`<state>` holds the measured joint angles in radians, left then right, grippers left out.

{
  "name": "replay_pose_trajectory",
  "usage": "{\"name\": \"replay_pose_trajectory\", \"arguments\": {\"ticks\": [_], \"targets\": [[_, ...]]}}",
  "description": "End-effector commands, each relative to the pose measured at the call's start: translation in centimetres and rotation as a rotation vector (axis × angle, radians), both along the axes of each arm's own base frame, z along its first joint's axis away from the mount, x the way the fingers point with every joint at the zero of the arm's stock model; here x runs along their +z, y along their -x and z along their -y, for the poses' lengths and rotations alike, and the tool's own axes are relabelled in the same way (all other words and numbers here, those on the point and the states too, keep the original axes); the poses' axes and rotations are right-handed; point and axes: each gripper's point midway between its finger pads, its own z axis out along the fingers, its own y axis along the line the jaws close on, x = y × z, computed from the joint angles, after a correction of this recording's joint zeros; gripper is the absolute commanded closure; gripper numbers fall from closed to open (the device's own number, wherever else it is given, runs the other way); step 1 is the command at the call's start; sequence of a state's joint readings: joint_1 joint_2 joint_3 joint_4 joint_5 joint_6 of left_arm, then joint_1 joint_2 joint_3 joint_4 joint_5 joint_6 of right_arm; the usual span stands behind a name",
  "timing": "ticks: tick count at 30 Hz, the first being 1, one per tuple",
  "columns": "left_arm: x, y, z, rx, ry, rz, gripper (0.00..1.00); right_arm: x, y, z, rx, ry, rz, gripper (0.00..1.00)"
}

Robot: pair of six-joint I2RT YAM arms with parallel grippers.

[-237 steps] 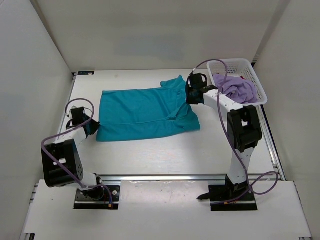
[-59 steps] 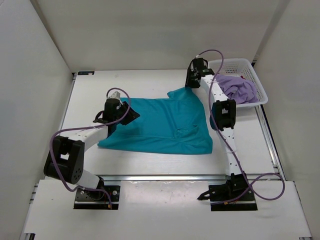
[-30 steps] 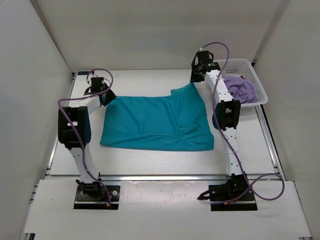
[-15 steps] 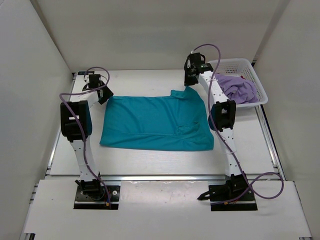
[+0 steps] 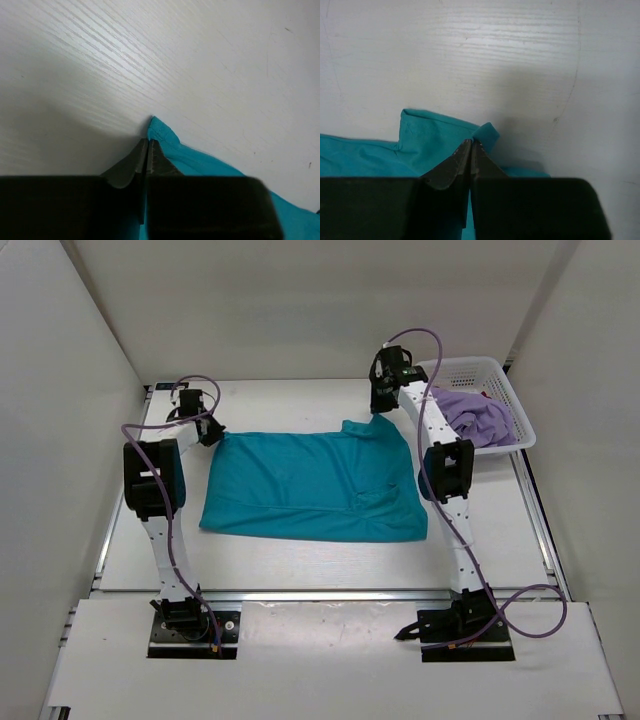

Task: Fold and stack the t-shirts
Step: Grap the side of the flattened tshirt furthest away from the robot with both arms

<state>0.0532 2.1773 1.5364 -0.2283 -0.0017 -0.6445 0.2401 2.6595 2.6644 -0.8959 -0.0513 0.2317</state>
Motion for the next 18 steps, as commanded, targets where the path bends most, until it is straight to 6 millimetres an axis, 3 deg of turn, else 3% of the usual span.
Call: {"name": "replay_pose_trajectory", "arguments": {"ticks": [1, 2, 4, 5, 6, 7, 8, 9, 11, 12, 14, 15, 16, 17, 18], "targets": [[3.9, -1.1, 1.0, -0.027, 0.033, 0.088, 0.94, 7.5, 0.6, 0.9, -0.005, -0.005, 0.103, 1.00], [4.3, -1.1, 1.0, -0.031, 0.034, 0.099, 0.96, 7.2, 1.3, 0.8, 0.003, -0.008, 0.079, 1.00], [6.5, -0.7, 1.4, -0.034, 0.025, 0.140, 1.00, 8.1, 2.4, 1.6, -0.004, -0.004, 0.056, 1.00], [8.1, -0.6, 1.3, -0.034, 0.019, 0.176, 1.00, 7.6, 3.0, 1.7, -0.014, -0.008, 0.028, 1.00], [8.2, -0.1, 1.6, -0.035, 0.026, 0.175, 1.00, 7.5, 3.6, 1.9, -0.013, 0.006, 0.010, 1.00], [8.8, 0.6, 1.8, -0.037, 0.023, 0.187, 1.00, 8.6, 4.1, 1.9, -0.018, 0.002, 0.019, 1.00], [10.6, 0.6, 1.9, -0.036, 0.029, 0.233, 1.00, 8.1, 4.8, 2.0, -0.036, 0.011, -0.012, 1.00], [10.1, 1.4, 1.7, -0.031, 0.035, 0.217, 1.00, 8.4, 5.4, 2.4, -0.061, 0.023, -0.022, 1.00], [11.0, 2.7, 1.9, -0.033, 0.036, 0.234, 1.00, 9.1, 6.6, 1.9, -0.057, 0.021, -0.034, 1.00], [11.2, 3.1, 1.9, -0.039, 0.042, 0.234, 1.00, 8.4, 7.3, 2.0, -0.074, 0.060, -0.051, 1.00], [11.1, 4.6, 1.3, -0.024, 0.055, 0.232, 1.00, 9.9, 8.9, 1.9, -0.076, 0.098, -0.031, 1.00], [12.1, 5.0, 1.5, -0.028, 0.069, 0.255, 1.00, 8.2, 9.9, 1.6, -0.067, 0.112, -0.065, 1.00], [11.1, 5.8, 1.2, -0.019, 0.084, 0.233, 1.00, 10.9, 9.9, 1.5, -0.067, 0.076, 0.014, 1.00], [11.5, 6.4, 0.8, -0.007, 0.093, 0.244, 1.00, 11.3, 11.0, 1.7, -0.072, 0.048, 0.048, 1.00], [11.7, 6.9, 1.1, -0.013, 0.099, 0.251, 1.00, 7.9, 13.2, 2.2, -0.071, 0.062, -0.025, 1.00]]}}
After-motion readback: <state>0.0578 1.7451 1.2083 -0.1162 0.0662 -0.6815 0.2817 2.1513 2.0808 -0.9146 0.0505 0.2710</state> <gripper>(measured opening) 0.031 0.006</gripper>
